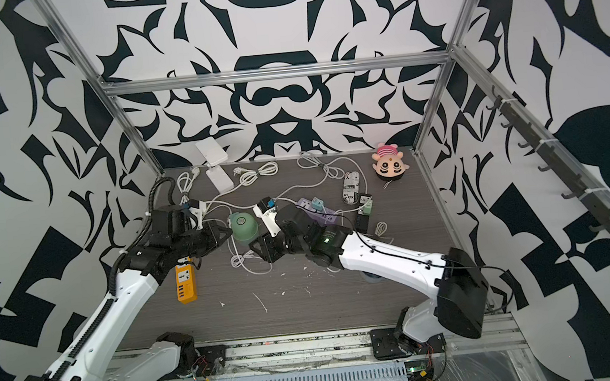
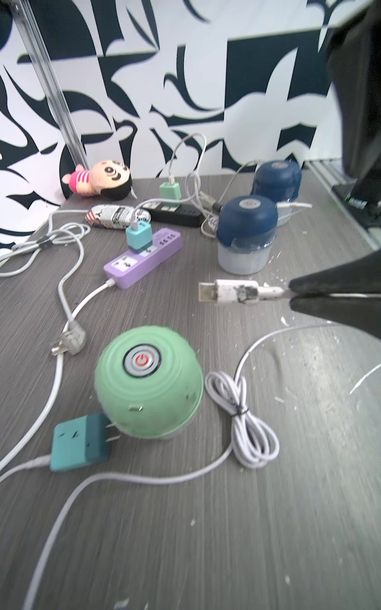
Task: Charge the cordless meat grinders
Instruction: Pick up the charging cable from the center of the board.
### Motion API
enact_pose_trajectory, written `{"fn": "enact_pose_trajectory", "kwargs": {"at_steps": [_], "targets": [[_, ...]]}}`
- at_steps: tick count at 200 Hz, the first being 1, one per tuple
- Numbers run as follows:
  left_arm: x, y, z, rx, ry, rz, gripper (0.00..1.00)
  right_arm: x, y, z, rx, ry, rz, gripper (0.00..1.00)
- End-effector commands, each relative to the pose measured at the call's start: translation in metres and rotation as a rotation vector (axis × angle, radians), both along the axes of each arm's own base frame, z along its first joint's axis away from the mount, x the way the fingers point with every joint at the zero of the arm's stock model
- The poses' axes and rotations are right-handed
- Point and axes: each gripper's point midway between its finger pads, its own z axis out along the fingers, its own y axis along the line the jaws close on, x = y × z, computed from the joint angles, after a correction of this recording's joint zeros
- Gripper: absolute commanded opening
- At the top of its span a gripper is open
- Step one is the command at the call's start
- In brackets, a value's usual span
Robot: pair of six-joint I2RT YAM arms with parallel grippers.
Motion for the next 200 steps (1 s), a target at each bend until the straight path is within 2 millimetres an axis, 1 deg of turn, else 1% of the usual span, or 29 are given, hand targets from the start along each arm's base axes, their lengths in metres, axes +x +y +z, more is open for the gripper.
{"fn": "enact_pose_trajectory", "kwargs": {"at_steps": [1,36,84,111,132,166,177,192,200], "targets": [[-0.010,-0.010,0.010,-0.101,0.036,-0.001,0.00,0.000,0.028,0.026,0.102,-0.023,0.084,0.44],[-0.018,-0.013,0.018,-0.135,0.043,0.014,0.00,0.011,0.042,0.022,0.103,-0.024,0.080,0.43],[-0.025,-0.015,0.014,-0.123,0.062,0.007,0.00,0.016,0.053,0.024,0.103,-0.021,0.092,0.36],[-0.025,-0.015,0.012,-0.118,0.065,0.008,0.00,0.017,0.055,0.025,0.104,-0.017,0.093,0.35],[-0.026,-0.016,0.014,-0.121,0.064,0.003,0.00,0.019,0.056,0.022,0.082,-0.013,0.085,0.25],[-0.026,-0.016,0.017,-0.126,0.061,0.001,0.00,0.022,0.057,0.019,0.067,-0.009,0.080,0.18],[-0.026,-0.017,0.018,-0.126,0.060,0.000,0.00,0.023,0.058,0.019,0.066,-0.010,0.077,0.12],[-0.027,-0.016,0.020,-0.127,0.056,0.000,0.00,0.024,0.057,0.020,0.064,-0.011,0.074,0.00],[-0.027,-0.017,0.021,-0.128,0.054,-0.002,0.00,0.025,0.056,0.020,0.063,-0.009,0.070,0.00]]}}
